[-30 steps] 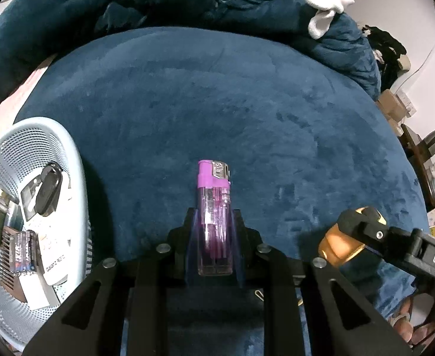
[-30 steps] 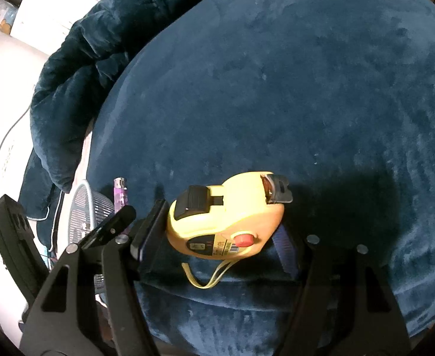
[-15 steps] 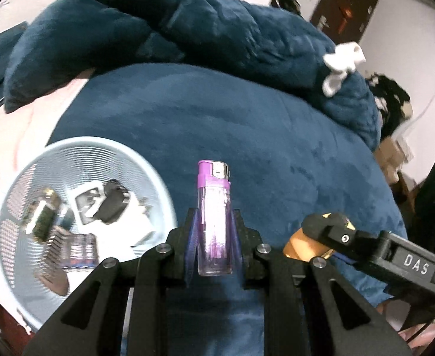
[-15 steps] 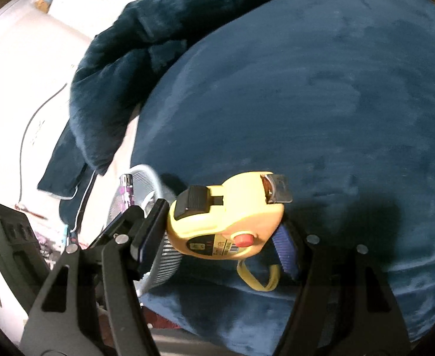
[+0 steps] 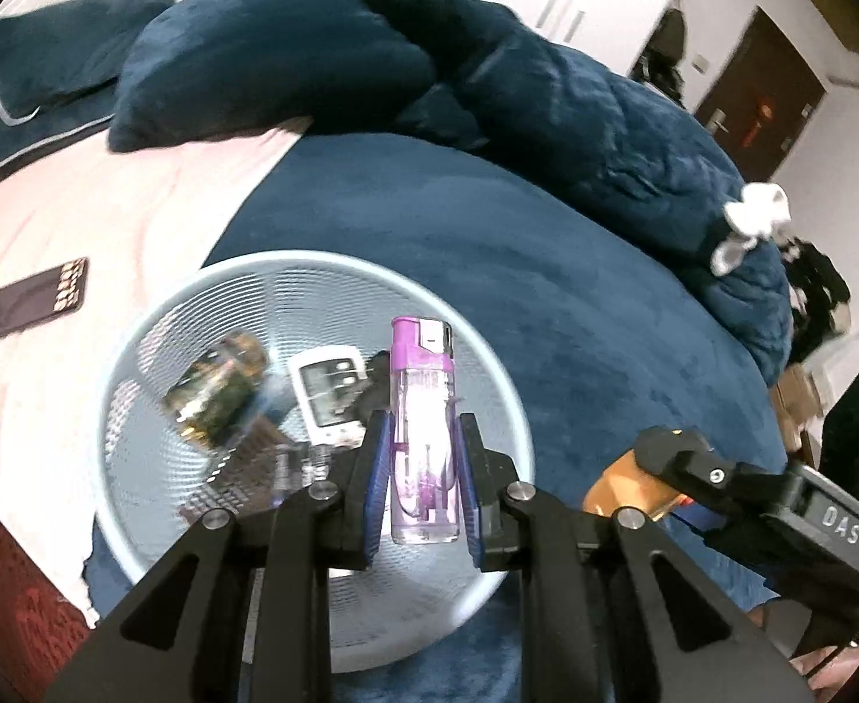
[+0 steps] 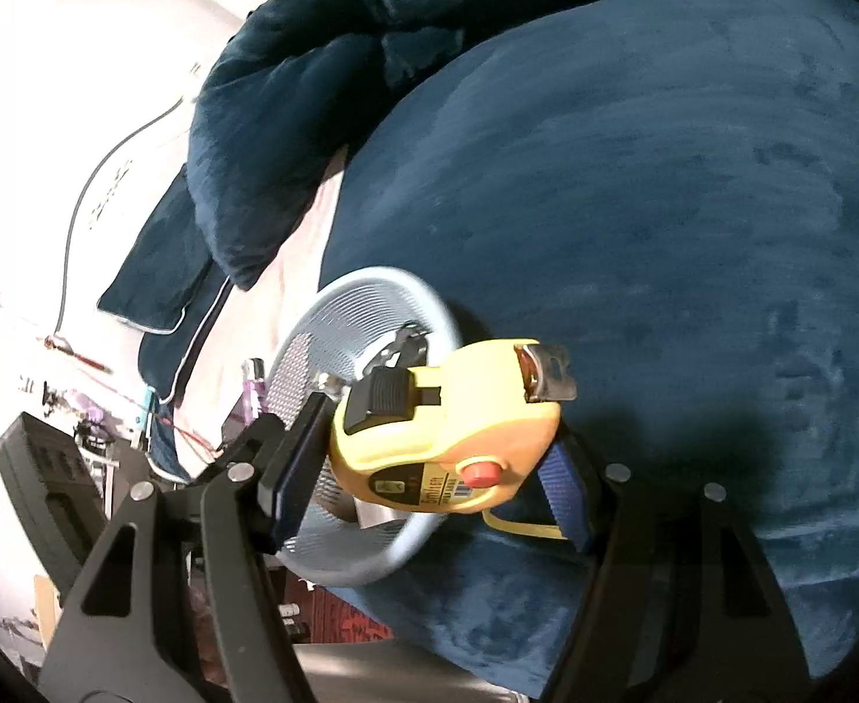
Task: Organize rigid objects
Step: 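Carry lighter in left tool and tape measure in right tool over basket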
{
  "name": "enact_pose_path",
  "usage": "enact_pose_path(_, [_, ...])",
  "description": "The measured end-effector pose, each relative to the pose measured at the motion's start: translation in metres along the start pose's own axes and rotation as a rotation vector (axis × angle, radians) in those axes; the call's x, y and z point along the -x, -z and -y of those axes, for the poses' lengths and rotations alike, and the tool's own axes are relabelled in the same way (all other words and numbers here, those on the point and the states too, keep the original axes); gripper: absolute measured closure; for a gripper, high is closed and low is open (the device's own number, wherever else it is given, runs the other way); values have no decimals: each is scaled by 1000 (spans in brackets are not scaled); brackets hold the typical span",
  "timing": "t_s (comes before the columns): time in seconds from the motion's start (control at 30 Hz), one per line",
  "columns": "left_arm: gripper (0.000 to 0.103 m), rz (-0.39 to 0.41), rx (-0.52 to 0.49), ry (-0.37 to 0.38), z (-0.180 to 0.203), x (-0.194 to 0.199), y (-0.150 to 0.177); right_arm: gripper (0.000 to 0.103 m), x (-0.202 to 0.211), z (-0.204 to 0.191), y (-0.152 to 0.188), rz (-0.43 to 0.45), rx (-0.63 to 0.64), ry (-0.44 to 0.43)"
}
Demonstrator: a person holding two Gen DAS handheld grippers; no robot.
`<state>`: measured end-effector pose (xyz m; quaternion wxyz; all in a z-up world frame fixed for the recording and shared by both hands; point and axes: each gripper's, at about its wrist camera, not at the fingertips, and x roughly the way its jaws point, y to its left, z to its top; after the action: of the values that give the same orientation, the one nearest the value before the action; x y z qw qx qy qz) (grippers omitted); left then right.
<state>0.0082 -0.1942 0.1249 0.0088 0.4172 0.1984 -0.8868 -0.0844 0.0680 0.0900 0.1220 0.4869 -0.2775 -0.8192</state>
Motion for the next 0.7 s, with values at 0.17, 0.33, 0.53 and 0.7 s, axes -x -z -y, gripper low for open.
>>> enact_pose_path(0.17, [82,4,39,-12,-22,4,2,35,-13,-24,3,-19,42,-30])
enact_pose_path(0.33, [82,3,70,-23,-36,4,2,35,-21,-46,6,-23,106,-56])
enact_pose_path(0.53, [82,-13,97,-51,-53,4,8,35,-42,-59,13,-78,143,-43])
enact_pose_path(0.7, [82,-32,117,-69,-62,1,13,35,-58,-59,21,-118,147,-6])
